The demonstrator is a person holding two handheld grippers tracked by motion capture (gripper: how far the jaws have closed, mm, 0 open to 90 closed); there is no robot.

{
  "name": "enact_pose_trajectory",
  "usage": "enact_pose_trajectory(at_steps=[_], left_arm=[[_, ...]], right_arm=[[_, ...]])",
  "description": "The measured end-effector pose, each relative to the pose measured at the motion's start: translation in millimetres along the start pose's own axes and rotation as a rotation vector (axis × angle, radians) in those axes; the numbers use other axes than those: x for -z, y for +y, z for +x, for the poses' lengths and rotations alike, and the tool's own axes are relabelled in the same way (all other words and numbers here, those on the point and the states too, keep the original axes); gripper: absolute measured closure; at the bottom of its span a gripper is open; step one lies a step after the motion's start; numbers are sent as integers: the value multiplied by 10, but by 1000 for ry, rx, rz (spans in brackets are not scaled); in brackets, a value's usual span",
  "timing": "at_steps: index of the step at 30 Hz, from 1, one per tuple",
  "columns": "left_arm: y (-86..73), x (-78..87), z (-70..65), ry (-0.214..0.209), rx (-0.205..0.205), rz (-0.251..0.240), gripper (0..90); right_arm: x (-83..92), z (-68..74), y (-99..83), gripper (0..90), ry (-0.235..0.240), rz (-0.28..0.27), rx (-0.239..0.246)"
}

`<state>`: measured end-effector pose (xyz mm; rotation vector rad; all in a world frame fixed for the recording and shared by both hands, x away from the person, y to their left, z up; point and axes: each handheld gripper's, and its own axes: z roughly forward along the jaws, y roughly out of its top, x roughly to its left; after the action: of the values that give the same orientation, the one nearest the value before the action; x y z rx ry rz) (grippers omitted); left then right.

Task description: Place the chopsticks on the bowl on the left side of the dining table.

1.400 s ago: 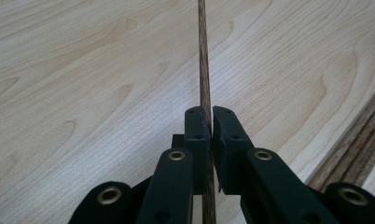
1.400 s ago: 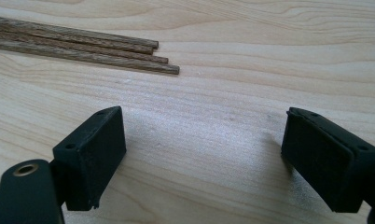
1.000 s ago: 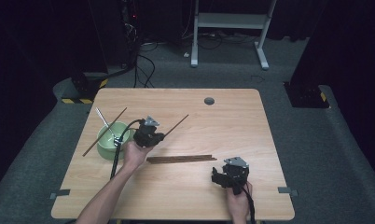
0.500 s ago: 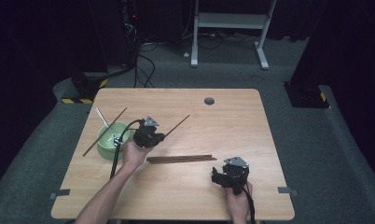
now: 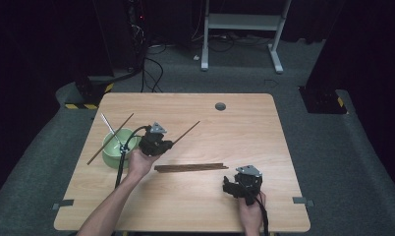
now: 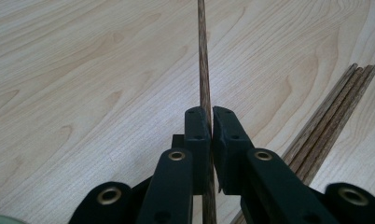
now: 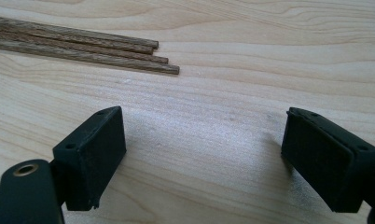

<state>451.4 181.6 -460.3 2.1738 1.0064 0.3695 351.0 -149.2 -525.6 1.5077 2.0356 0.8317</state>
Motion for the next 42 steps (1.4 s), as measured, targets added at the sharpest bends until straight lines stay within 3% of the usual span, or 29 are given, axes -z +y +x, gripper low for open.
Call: enact_pose_trajectory(at_steps=[23, 42], left_arm=[[-10, 88, -18, -6, -6, -14, 847], [-20, 253, 9, 3, -8, -42, 847]], right_arm=[[-1, 0, 0, 133, 1, -1, 0], [0, 0, 0, 133, 0, 0, 0]])
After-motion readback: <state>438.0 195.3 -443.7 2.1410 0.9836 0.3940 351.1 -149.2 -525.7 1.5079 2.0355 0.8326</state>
